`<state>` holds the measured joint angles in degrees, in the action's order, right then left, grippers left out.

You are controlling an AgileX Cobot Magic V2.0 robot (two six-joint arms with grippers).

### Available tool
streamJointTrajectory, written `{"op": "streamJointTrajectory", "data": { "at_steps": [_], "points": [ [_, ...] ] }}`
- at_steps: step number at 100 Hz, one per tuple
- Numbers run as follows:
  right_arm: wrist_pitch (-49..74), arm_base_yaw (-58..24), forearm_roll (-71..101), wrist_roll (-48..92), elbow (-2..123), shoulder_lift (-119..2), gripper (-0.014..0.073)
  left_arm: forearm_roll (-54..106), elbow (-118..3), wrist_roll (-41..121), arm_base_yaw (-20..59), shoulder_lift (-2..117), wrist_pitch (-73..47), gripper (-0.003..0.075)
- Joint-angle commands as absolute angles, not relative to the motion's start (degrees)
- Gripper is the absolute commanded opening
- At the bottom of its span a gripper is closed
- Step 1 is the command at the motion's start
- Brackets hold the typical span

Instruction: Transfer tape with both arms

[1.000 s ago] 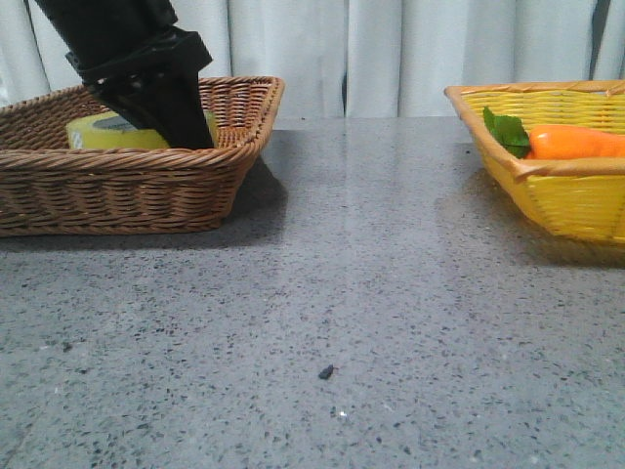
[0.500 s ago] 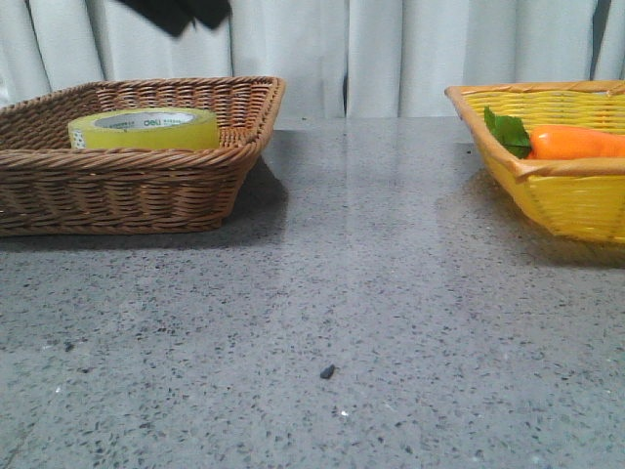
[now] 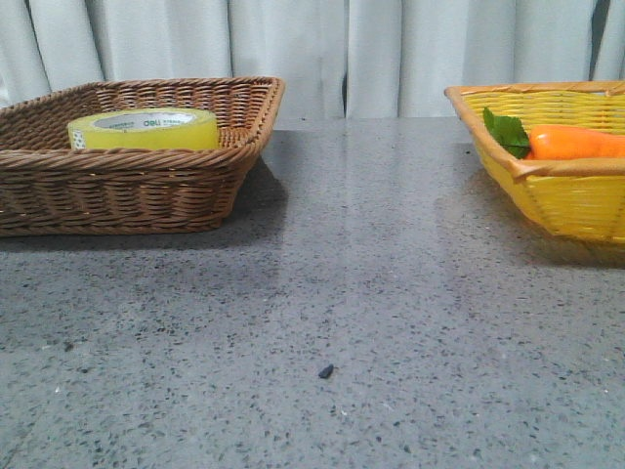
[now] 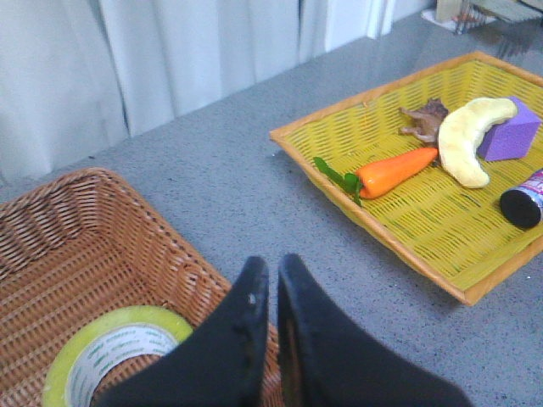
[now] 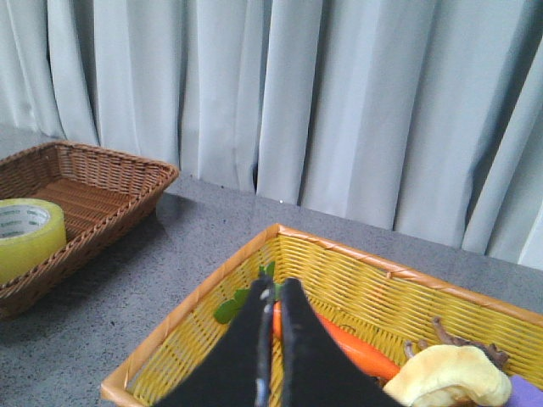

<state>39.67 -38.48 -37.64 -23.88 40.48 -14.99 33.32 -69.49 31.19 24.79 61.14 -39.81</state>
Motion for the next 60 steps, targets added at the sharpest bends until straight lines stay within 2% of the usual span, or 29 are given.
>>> {"op": "streamJointTrajectory", "data": {
  "at_steps": [1, 27, 60],
  "points": [
    [35.1, -38.3, -40.7, -24.1, 38.6, -11.2, -0.0059, 35.6, -65.0, 31.3, 24.7, 55.2, -32.0, -0.0021],
    [35.6, -38.3, -43.9, -24.1, 31.3, -1.7, -0.0059, 36.4, -45.2, 31.3, 24.7, 38.5, -19.0, -0.0021],
    [36.7, -38.3, -47.3, -24.1, 27.5, 1.3, -0.0059, 36.4, -27.3, 31.3, 24.7, 19.8, -14.7, -0.0021]
  ]
}}
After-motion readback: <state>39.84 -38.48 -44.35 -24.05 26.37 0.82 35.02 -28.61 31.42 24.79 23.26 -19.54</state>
